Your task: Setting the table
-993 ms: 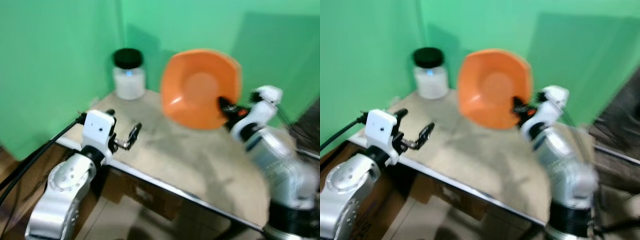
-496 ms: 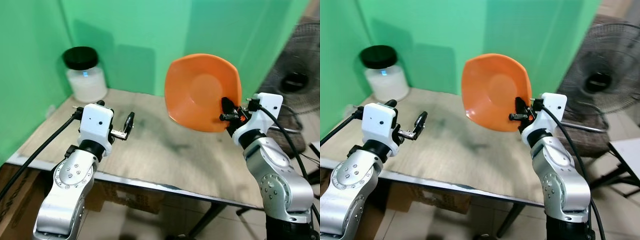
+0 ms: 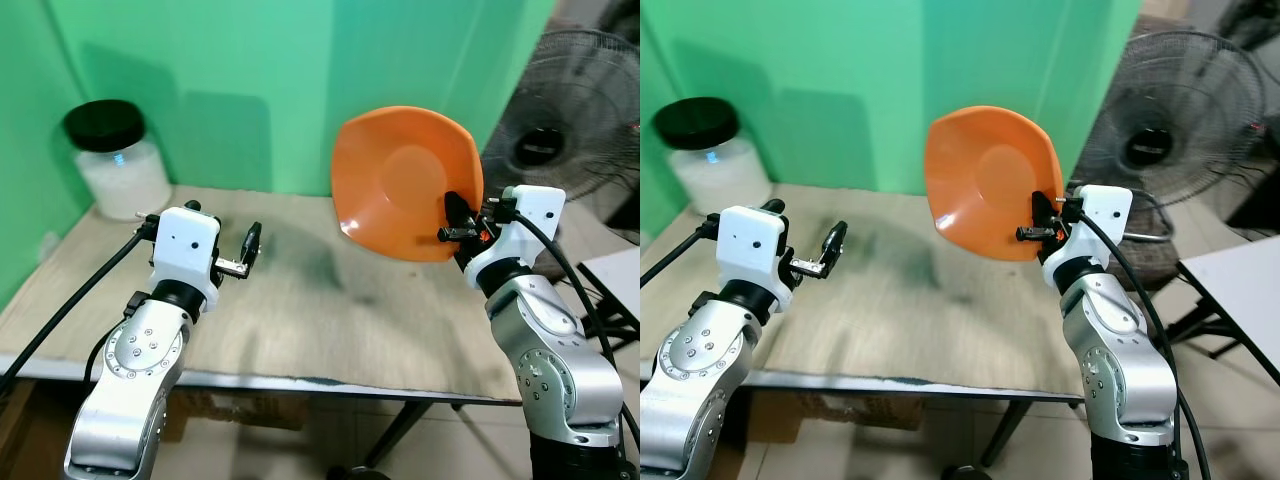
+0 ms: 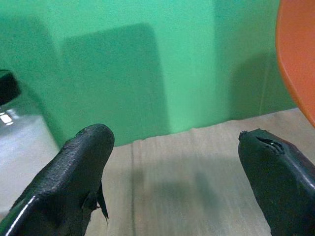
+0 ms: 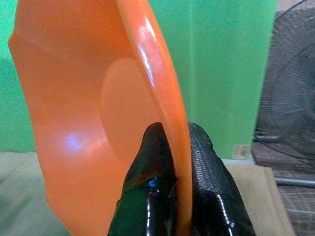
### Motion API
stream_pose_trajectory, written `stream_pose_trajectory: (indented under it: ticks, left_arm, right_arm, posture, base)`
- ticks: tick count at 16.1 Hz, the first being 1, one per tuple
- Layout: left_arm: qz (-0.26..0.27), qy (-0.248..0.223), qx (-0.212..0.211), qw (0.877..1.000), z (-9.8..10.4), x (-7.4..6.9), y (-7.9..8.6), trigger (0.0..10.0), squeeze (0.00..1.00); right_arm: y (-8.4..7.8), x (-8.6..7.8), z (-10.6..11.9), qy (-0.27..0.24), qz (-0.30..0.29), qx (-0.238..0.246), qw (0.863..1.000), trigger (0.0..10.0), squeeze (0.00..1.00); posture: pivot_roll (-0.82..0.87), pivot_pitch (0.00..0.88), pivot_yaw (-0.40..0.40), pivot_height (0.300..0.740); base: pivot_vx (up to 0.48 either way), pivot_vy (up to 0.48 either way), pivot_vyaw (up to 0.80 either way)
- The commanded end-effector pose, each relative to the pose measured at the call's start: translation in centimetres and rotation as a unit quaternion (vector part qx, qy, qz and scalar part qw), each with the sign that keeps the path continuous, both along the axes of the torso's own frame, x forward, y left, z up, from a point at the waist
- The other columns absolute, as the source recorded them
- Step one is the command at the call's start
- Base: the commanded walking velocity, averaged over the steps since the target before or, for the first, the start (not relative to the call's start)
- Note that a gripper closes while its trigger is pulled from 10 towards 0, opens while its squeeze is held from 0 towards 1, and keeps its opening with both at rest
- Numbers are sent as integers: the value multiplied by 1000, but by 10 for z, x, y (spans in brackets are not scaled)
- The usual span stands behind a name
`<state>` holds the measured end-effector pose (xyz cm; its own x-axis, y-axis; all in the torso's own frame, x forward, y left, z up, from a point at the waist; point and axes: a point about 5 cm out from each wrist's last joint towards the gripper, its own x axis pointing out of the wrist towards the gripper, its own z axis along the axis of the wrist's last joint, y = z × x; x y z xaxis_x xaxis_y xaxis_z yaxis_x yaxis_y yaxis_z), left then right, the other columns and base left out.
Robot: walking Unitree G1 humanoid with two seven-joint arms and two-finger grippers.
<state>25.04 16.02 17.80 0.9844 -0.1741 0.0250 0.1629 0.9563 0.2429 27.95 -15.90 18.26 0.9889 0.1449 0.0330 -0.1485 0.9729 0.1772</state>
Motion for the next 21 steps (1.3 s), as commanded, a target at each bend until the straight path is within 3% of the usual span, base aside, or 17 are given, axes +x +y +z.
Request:
stream_pose_trajectory:
  ticks: [1,11,15,21]
  left_arm:
    - [7,0,2,1000,0,0,1,10000,0]
    - [2,0,-2,1000,1,4,1,10000,0]
    - [-4,-1,-6,1000,3,6,2,10000,0]
    - [6,-3,-30,1000,5,10,8,10000,0]
  right_arm:
    - [-2,-2,10,-28,-4,-4,1000,10000,0]
    - [-1,-3,7,-24,-11,11,1000,10000,0]
    - [1,-3,6,-23,-15,55,998,10000,0]
    - [9,-4,1,-12,-9,30,999,10000,0]
  posture:
    - [4,0,-54,740]
    - [3,0,-36,740]
    - [10,0,-12,740]
    - [16,0,15,740]
  base:
    - [0,0,-756]
    - [0,0,-753]
    - [0,0,-739]
    - [0,0,-775]
